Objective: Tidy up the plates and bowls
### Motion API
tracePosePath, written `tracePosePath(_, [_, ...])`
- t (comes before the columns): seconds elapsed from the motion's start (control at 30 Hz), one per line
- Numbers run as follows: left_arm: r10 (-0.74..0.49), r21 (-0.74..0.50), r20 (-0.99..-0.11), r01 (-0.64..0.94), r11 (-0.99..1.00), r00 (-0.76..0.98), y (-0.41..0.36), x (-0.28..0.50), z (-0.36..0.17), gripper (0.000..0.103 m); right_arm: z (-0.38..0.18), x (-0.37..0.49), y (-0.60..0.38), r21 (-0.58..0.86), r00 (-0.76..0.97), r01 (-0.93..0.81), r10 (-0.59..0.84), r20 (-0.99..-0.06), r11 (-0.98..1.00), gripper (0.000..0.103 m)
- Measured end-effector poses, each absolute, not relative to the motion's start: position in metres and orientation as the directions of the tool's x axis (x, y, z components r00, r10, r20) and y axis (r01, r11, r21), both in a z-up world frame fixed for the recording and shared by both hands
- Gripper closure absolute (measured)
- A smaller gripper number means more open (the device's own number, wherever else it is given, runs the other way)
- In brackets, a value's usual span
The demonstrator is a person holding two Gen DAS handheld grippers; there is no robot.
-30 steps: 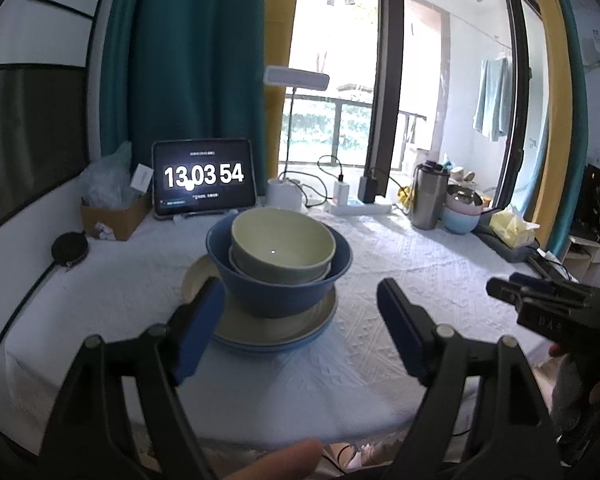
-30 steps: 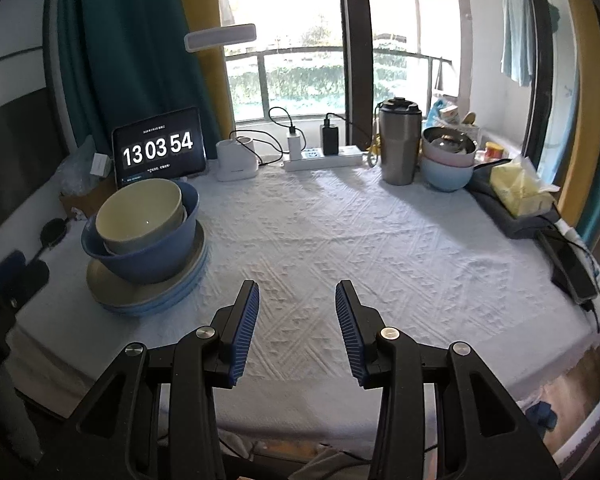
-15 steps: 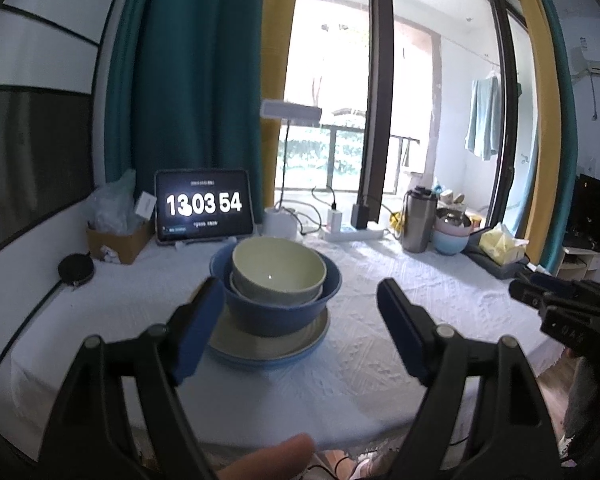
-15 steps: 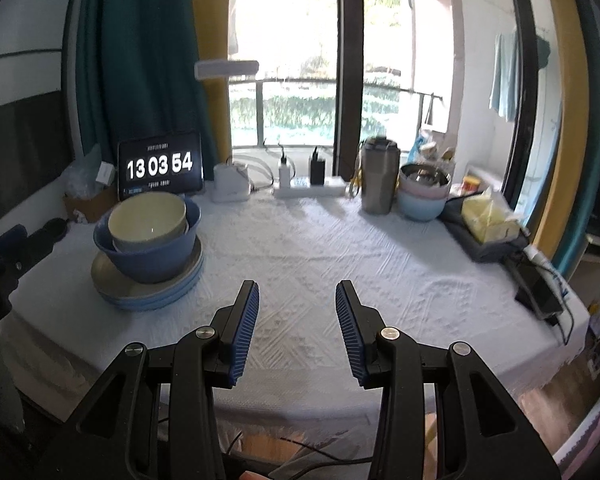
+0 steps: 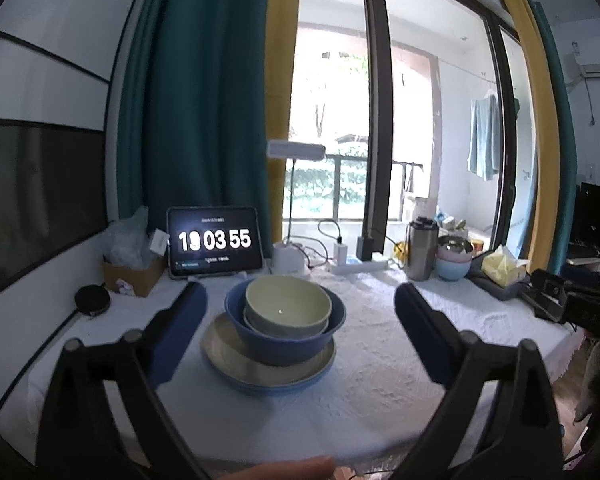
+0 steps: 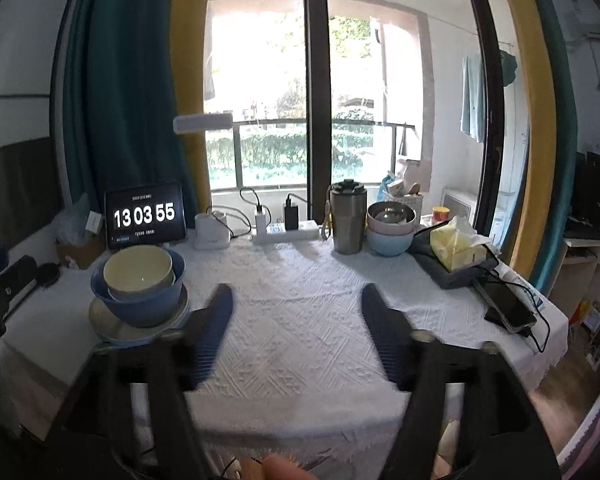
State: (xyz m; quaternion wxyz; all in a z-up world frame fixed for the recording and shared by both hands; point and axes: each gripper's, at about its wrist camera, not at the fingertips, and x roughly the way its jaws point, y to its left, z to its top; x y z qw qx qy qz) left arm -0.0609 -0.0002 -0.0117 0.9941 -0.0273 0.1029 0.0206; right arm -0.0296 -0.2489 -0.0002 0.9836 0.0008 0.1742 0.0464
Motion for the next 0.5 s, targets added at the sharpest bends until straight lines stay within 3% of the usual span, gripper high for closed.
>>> tracePosePath(0.5, [0.038, -0.072, -0.216, -0.054, 0.996, 0.976, 0.0063, -0.0614, -0.0065, 0.005, 0.0089, -0.0343, -0.2572, 0.025, 0.947, -0.066, 0.070, -0.313, 0.998, 0.029])
